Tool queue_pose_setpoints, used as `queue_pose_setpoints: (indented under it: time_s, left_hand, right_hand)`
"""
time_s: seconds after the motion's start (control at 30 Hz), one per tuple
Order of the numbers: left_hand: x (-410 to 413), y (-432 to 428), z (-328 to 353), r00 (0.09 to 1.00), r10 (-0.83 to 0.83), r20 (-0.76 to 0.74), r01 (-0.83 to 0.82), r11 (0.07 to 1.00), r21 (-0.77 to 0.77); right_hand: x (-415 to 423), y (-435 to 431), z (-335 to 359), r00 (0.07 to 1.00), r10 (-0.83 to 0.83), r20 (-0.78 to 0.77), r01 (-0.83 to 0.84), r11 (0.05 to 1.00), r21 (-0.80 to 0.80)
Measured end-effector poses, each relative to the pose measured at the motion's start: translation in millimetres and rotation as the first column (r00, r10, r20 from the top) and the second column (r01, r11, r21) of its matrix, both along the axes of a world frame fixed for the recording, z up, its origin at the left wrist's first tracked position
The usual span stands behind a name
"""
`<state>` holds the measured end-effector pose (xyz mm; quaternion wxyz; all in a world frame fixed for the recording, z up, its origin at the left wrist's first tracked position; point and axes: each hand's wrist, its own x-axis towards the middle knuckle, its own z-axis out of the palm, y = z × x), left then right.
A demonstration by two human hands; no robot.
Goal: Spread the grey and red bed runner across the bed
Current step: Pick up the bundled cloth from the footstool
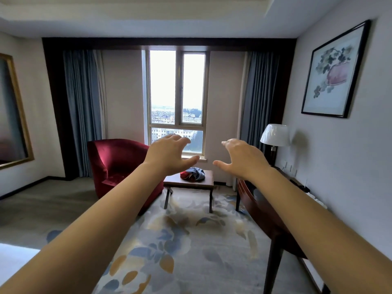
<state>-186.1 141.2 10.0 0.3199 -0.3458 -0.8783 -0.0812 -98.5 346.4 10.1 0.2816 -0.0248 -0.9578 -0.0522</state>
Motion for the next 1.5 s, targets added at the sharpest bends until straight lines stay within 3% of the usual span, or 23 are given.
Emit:
queue_pose_setpoints:
  time_s: [0.13,0.37,0.83,1.1,1.5]
  left_hand:
    - [-48.7,36.5,2.3,1.000,-0.004,-0.005,0.004,1.000,0.009]
    - [-143.5,79.0,-0.9,1.000,0.004,0.025,-0.005,1.000,0.019]
    - [-365.1,143.4,1.8,0.999,-0.025,0.029,0.025,1.000,0.015]
    - [-489.2,190.5,-5.7,0.993,-0.044,0.107,0.037,0.997,0.061]
    - [-681.7,289.5,0.5,0.999,0.021,0.040,-0.023,0.999,0.048]
  right_hand:
    - [-49.8,32.7,5.1,0.999,0.016,-0.029,-0.016,1.000,0.002]
    - [-147.7,81.5,-2.3,0.998,-0.028,0.048,0.028,0.999,0.020]
    - [-360.8,140.8,-2.0,0.999,-0.051,-0.012,0.051,0.999,0.008]
    - [-483.8,172.5,-7.9,1.000,-0.016,0.002,0.016,0.999,0.048]
    - [-681.7,283.8,3.3,1.000,0.007,-0.004,-0.007,0.999,0.048]
